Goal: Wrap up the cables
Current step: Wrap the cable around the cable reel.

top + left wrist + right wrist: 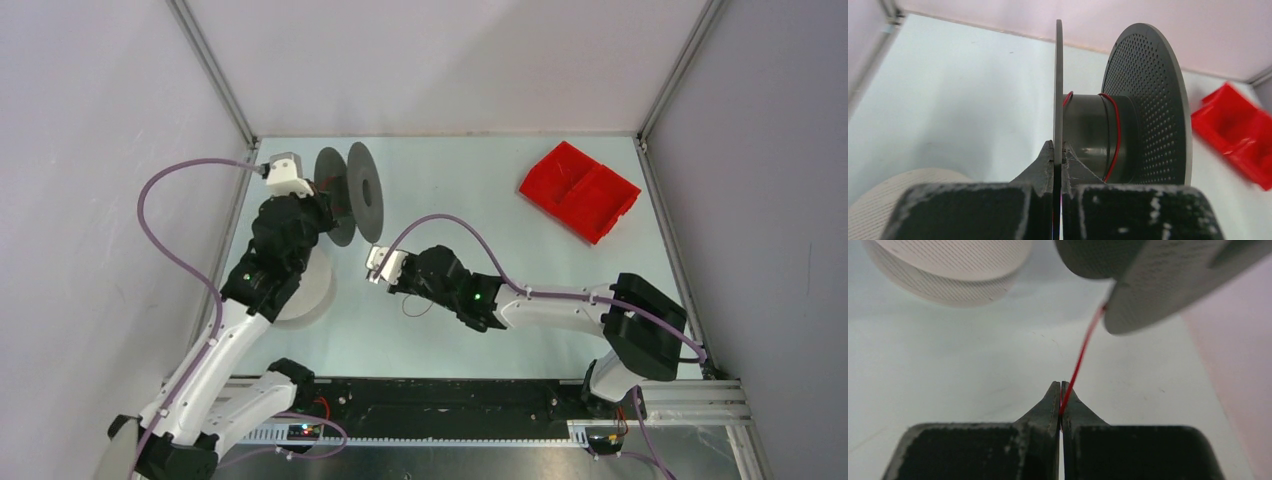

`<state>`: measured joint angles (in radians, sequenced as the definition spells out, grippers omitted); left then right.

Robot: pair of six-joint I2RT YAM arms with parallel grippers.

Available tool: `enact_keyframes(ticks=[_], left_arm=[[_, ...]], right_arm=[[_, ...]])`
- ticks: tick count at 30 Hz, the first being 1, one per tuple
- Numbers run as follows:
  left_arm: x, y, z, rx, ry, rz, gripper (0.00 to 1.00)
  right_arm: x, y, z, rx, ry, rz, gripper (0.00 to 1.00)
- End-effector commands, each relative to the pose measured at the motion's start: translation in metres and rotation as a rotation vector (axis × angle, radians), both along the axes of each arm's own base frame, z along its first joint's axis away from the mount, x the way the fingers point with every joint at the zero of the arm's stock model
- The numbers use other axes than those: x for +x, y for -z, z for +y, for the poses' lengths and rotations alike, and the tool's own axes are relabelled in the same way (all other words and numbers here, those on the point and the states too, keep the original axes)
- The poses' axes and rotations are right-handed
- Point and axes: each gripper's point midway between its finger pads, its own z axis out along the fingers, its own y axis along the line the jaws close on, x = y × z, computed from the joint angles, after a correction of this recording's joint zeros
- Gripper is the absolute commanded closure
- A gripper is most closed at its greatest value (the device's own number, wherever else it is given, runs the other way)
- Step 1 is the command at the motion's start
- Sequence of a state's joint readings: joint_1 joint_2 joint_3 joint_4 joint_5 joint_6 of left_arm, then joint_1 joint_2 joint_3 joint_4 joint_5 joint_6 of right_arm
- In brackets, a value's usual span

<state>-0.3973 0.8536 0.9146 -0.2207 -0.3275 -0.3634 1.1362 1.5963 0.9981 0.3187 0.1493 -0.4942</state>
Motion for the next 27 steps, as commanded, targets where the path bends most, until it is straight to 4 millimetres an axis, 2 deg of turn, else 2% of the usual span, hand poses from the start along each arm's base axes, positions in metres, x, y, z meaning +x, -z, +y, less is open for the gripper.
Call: enact_keyframes(ticks=[1, 6, 16, 19, 24, 27], left_arm=[[0.000, -0.033, 0.029, 0.179, -0.182, -0.053, 1.00], [-0.002, -0.027, 0.028, 0.249, -0.190, 0.016, 1.00], [-0.007, -0.027, 0.035, 0.266, -0.214, 0.068, 1.00], [-0.008, -0.028, 0.038, 0.263, -0.219, 0.085, 1.00], [-0.008, -0.029, 0.045, 0.218, -0.215, 0.101, 1.00], [-0.010, -0.029, 0.042, 0.199, -0.190, 0.101, 1.00]], right_arm=[[0.025, -0.042, -0.023, -0.049, 0.150, -0.178, 1.00], [0.038, -0.054, -0.026, -0.062, 0.198, -0.285, 0.97], [0.052, -0.049, -0.026, -0.071, 0.261, -0.337, 0.96], [0.057, -0.047, -0.032, -0.065, 0.292, -0.338, 0.95], [0.068, -0.043, -0.056, -0.042, 0.348, -0.308, 0.95], [0.073, -0.032, -0.067, -0.035, 0.363, -0.269, 0.95]])
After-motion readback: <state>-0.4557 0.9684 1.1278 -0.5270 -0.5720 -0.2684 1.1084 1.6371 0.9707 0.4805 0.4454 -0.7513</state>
